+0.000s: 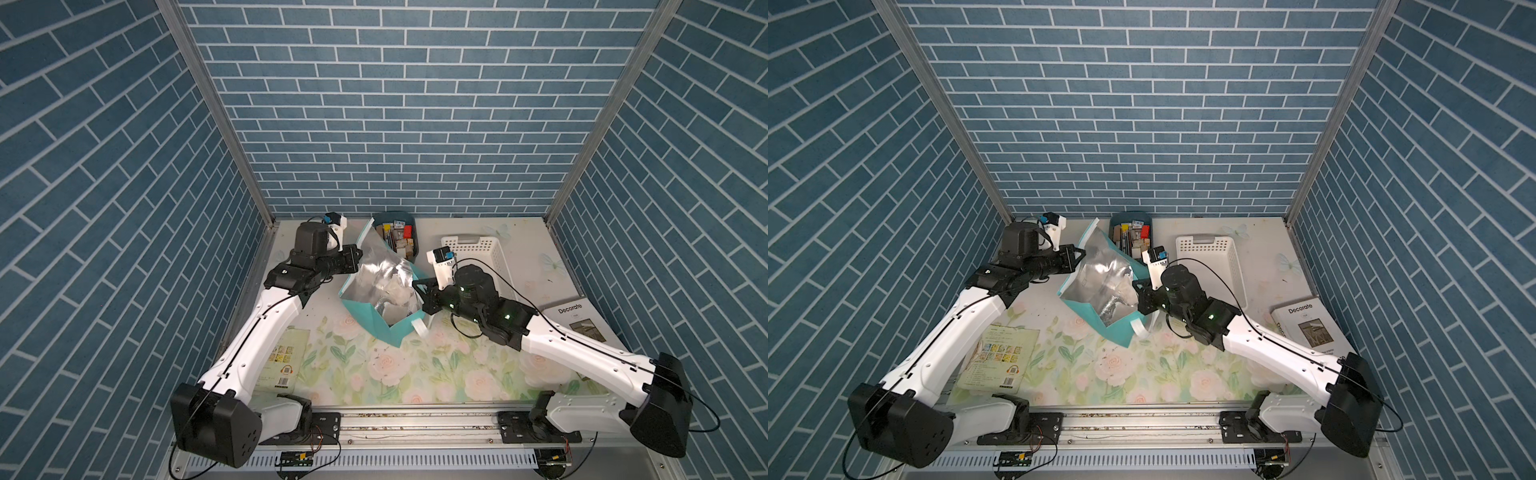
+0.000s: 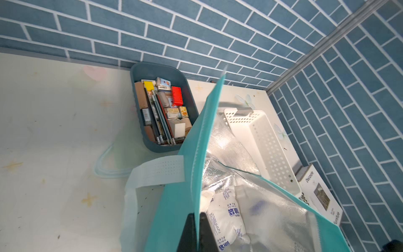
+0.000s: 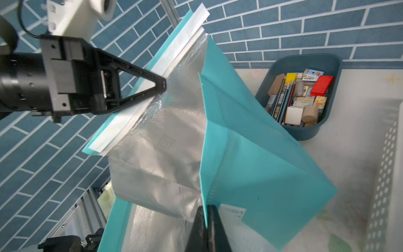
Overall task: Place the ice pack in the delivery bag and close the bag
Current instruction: Place the delivery bag at the center of the board.
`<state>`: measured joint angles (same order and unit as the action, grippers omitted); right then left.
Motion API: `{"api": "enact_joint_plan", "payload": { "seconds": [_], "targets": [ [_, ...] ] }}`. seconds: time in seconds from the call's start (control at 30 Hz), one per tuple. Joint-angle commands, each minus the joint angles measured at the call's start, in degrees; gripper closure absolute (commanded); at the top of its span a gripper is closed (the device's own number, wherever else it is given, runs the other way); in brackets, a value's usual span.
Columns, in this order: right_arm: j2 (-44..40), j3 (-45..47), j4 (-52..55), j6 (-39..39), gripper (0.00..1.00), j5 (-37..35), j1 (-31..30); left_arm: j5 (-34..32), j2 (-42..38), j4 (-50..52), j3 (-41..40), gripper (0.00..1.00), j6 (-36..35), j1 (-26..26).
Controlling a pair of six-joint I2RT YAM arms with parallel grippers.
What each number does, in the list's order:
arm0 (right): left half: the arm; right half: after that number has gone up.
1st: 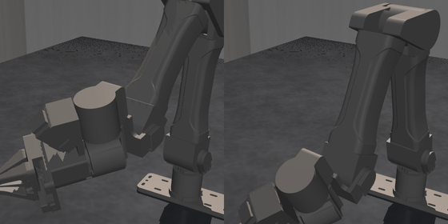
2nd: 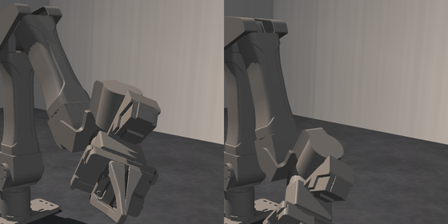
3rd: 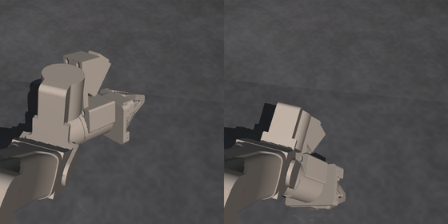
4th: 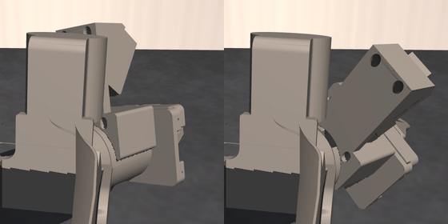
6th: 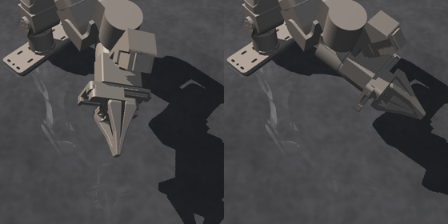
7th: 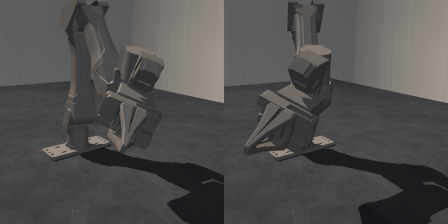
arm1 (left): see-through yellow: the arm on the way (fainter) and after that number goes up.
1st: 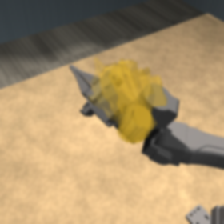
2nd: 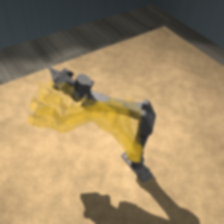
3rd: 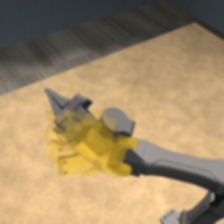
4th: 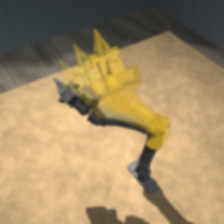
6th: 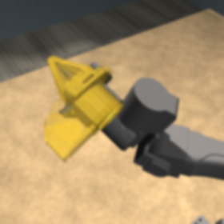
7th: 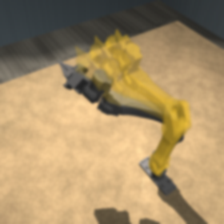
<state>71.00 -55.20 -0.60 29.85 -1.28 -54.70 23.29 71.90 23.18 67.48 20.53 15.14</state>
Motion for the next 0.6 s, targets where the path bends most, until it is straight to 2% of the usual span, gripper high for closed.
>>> {"api": "enact_joint_plan", "payload": {
  "seconds": [0.0,0.1,0.17,0.2,0.23,0.4,0.57],
  "targets": [
    [-1.2,-0.92,-4.47,1.23,0.98,-5.71,-0.2,5.67,-0.16,-3.0,-0.99,1.0,-1.76,-0.08],
    [-0.79,-2.67,-1.77,-5.5,0.72,-10.78,0.01,5.55,1.27,-1.47,-0.26,1.0,-2.7,0.49],
    [-0.56,-4.15,-0.84,-11.23,0.49,-11.86,0.28,5.48,1.68,-1.33,-0.16,1.0,-2.95,0.51],
    [-0.29,-5.17,-0.24,-14.08,0.34,-12.15,0.33,5.6,1.73,-1.38,-0.16,1.0,-3.01,0.55],
    [0.27,-6.7,0.61,-16.91,0.25,-12.5,0.42,5.56,1.71,-1.32,-0.12,1.0,-3.02,0.51],
    [4.52,-15.17,5.66,-33.53,0.06,-11.16,0.92,5.41,1.44,-1.3,-0.34,1.0,-3.26,0.6],
    [13.49,-25.2,12.84,-47.97,0.01,-5.33,3.23,4.44,1.5,-0.88,-0.36,1.0,-3.31,0.6]
  ]
}}
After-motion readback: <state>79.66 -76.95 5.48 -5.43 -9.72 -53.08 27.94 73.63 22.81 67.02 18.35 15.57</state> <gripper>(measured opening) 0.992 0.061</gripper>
